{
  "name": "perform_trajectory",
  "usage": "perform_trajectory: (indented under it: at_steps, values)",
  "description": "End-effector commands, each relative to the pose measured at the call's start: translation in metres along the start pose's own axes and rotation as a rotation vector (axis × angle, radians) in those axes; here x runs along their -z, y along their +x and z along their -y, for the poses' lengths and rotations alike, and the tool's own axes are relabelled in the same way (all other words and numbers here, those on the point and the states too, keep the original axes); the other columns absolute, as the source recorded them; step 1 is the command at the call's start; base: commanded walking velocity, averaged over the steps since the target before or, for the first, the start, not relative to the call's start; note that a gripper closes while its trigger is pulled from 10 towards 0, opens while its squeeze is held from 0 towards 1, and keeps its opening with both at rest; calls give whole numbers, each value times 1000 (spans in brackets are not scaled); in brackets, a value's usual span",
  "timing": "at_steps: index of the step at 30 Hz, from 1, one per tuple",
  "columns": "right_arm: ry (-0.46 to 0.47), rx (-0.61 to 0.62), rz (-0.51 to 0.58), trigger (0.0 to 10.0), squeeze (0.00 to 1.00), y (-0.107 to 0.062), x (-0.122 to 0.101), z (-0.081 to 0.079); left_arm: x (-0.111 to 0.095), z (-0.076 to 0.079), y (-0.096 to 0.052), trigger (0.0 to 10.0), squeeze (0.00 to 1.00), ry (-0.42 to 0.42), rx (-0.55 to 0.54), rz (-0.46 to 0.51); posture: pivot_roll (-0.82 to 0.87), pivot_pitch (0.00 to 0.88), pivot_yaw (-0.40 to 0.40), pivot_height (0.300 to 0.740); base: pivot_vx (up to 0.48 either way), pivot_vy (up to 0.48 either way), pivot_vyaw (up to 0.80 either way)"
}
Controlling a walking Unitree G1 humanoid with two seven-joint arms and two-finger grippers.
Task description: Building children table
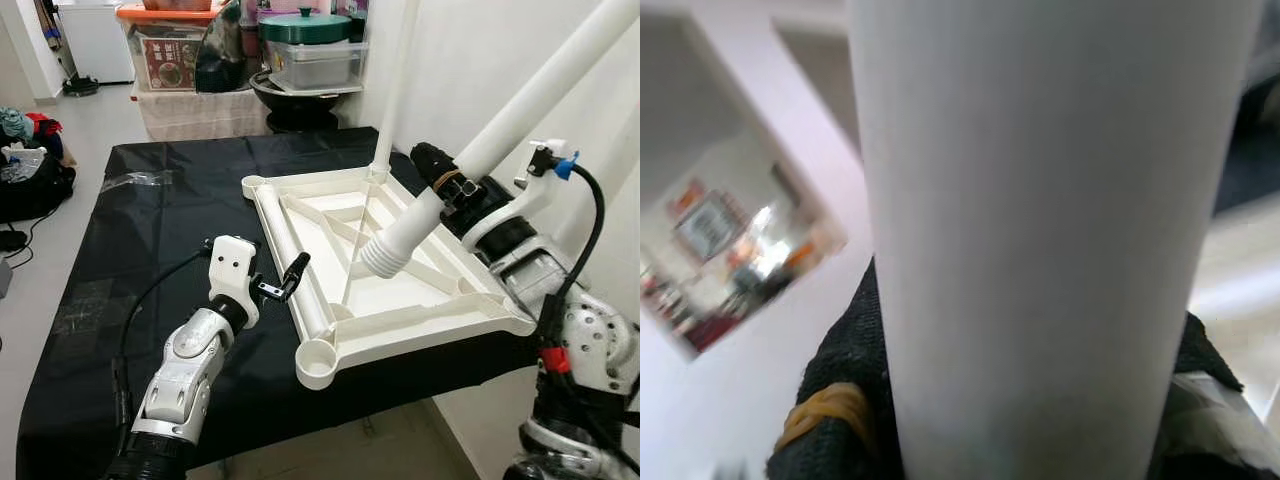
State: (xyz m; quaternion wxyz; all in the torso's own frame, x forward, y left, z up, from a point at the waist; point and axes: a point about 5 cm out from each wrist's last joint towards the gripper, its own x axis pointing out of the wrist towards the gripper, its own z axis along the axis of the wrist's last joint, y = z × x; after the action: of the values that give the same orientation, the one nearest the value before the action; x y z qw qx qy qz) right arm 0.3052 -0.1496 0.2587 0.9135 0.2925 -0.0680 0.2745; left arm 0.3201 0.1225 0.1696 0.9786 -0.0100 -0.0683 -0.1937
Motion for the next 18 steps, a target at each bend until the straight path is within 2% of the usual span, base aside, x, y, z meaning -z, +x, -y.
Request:
perform_trajectory:
  at_steps: [1, 2, 3, 5, 7, 8, 11, 12, 13, 14, 15, 16, 17, 18]
  values:
    - [6, -30, -65, 10000, 0, 1, 14, -8, 3, 0, -1, 10000, 0, 2, 0, -12, 25, 0, -77, 740, 0, 0, 0]
    - [27, -45, -127, 10000, 0, -3, 33, -13, 3, 0, -1, 10000, 0, 2, 0, -12, 27, 0, -77, 740, 0, 0, 0]
    - [27, -45, -127, 10000, 0, -3, 33, -13, 3, 0, -1, 10000, 0, 2, 0, -12, 27, 0, -77, 740, 0, 0, 0]
    - [31, -67, -183, 10000, 0, -6, 47, -20, 3, 0, -1, 10000, 0, 2, -1, -12, 27, 0, -78, 740, 0, 0, 0]
    - [21, -69, -181, 10000, 0, -4, 42, -19, 3, 0, -1, 10000, 0, 2, -1, -12, 25, 0, -77, 740, 0, 0, 0]
    - [-1, -58, -146, 10000, 0, 0, 29, -14, 3, 0, 0, 10000, 0, 2, -1, -11, 24, 0, -78, 740, 0, 0, 0]
    - [-1, -58, -146, 10000, 0, 0, 29, -14, 3, 0, 0, 10000, 0, 2, -1, -11, 24, 0, -78, 740, 0, 0, 0]
    - [-22, -41, -106, 10000, 0, 3, 15, -9, 3, 0, 0, 10000, 0, 1, -1, -11, 22, 0, -77, 740, 0, 0, 0]
    - [-70, 50, 7, 10000, 0, 7, -16, 8, 3, 1, 0, 10000, 0, 0, -1, -10, 21, 0, -79, 740, 0, 0, 0]
    - [-70, 50, 7, 10000, 0, 7, -16, 8, 3, 1, 0, 10000, 0, 0, -1, -10, 21, 0, -79, 740, 0, 0, 0]
    - [-96, 156, 129, 10000, 0, 6, -46, 25, 3, 1, 0, 10000, 0, -1, -1, -9, 21, 0, -79, 740, 0, 0, 0]
    - [-105, 226, 210, 10000, 0, 3, -65, 35, 3, 1, 0, 10000, 0, -2, -1, -9, 20, 0, -80, 740, 0, 0, 0]
    - [-105, 226, 210, 10000, 0, 3, -65, 35, 3, 1, 0, 10000, 0, -2, -1, -9, 20, 0, -80, 740, 0, 0, 0]
    - [-110, 266, 260, 10000, 0, -1, -76, 41, 3, 2, 0, 10000, 0, -3, -1, -9, 21, 0, -81, 740, 0, 0, 0]
